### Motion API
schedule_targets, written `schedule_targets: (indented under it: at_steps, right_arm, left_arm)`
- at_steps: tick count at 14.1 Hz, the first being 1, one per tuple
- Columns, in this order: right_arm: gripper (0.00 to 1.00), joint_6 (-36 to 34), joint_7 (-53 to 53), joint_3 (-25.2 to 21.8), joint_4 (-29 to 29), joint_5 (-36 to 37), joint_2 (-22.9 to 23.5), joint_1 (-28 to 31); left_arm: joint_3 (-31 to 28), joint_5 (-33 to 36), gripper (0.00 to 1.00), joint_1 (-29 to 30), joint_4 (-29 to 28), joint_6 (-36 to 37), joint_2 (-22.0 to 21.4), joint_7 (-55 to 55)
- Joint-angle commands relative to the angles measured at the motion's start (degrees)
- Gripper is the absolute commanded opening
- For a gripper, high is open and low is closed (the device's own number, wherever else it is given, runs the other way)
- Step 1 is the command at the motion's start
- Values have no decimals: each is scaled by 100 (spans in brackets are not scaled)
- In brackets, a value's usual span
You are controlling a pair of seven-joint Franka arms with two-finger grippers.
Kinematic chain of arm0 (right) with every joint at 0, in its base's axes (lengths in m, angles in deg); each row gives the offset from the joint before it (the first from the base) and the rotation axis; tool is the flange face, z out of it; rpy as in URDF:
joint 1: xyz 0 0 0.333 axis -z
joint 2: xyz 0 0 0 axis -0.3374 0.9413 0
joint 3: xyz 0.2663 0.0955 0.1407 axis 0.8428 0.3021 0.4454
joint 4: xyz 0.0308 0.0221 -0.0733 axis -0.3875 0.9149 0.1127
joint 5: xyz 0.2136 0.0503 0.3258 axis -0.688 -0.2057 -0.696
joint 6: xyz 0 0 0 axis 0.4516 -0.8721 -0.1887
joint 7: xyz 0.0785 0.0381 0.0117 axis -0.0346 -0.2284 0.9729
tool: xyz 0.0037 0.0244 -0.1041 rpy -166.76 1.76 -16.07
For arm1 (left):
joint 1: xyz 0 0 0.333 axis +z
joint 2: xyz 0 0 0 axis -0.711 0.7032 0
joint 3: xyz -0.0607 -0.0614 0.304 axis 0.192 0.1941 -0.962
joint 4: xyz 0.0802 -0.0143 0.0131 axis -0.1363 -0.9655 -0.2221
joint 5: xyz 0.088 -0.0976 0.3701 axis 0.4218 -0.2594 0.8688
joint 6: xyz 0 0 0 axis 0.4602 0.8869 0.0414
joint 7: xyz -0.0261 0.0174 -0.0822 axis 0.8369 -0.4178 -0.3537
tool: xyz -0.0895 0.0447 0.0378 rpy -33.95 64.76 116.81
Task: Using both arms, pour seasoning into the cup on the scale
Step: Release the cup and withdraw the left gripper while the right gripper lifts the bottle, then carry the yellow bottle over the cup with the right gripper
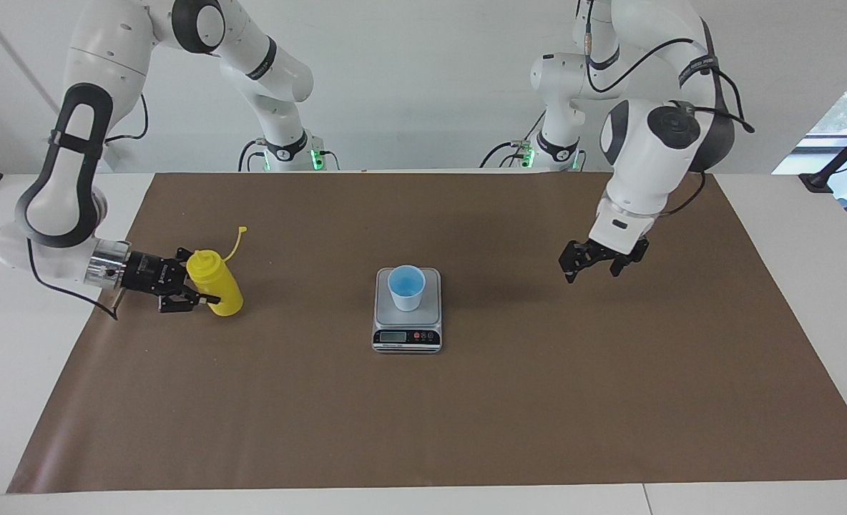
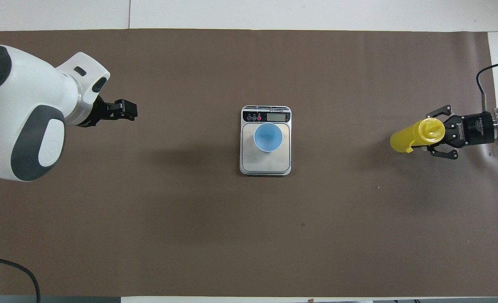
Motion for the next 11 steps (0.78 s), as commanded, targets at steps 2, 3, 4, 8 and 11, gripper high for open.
schedule_targets:
  at_steps: [2,3,4,8,11]
  right_arm:
    - [0,614,-1606,-5,62,415,-809,-899]
    - [0,816,-2081,-5,45,765,-941,-1207]
    - [0,888,-2529,-5,-60,1047,-1003,-1436]
    - [0,932,-3385,4,-342,2321,-995,-2148]
    - [0,1204,-3885,13,-342,2911,-995,-2553]
  left_arm:
    - [37,-23,100,642,-17,528,-425,-1049]
    - [19,-93,100,765,88,660,-451,-1234]
    - [2,-137,100,853,237,835,-443,-1366]
    - [2,-155,100,1012,975,1609,-373,-1745]
    - [2,-137,100,1004,1389,2084,-346,-1737]
